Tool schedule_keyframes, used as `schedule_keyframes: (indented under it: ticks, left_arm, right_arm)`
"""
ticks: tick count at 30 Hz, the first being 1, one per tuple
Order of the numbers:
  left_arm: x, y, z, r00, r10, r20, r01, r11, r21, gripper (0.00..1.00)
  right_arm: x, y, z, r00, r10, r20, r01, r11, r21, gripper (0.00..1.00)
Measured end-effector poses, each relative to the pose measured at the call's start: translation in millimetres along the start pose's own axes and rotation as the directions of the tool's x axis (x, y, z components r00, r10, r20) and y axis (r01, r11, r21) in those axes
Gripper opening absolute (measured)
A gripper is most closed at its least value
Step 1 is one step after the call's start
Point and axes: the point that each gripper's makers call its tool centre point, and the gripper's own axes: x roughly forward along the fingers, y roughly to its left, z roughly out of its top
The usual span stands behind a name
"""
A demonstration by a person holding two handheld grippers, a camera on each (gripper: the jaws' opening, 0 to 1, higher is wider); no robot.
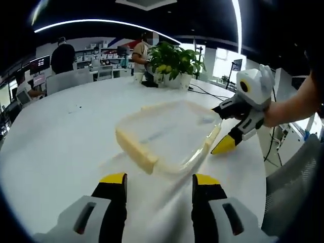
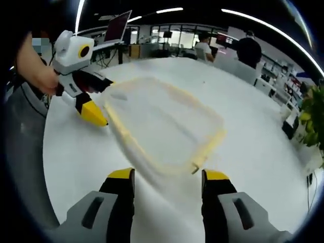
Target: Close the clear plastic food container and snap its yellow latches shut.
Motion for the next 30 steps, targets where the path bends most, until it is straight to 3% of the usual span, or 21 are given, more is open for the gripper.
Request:
schedule_keyframes:
  ticks: [9,20,30]
  left_arm:
    - [3,0.2,-0.8,1.0,0.011,-0.007,-0.011,1.0,0.022,0.38]
    - [2,0.9,-1.5,1.0,0.019,-0.012,-0.019,0.999,0.049,0.34]
    - [-12,21.1,-10.8,0.998,0.064,-0.025,-0.063,0.997,0.042,0.34]
  right_arm:
    - [1,2,4.2,1.0,0.004,0.008,-0.003,0.998,-0.055,0.37]
    - [3,5,5.9,1.0,-0.008,0.002,0.008,0.998,-0.058,0.36]
    - [20,22,20.2,1.0,-0.018,-0.004,0.017,0.997,-0.069,0.35]
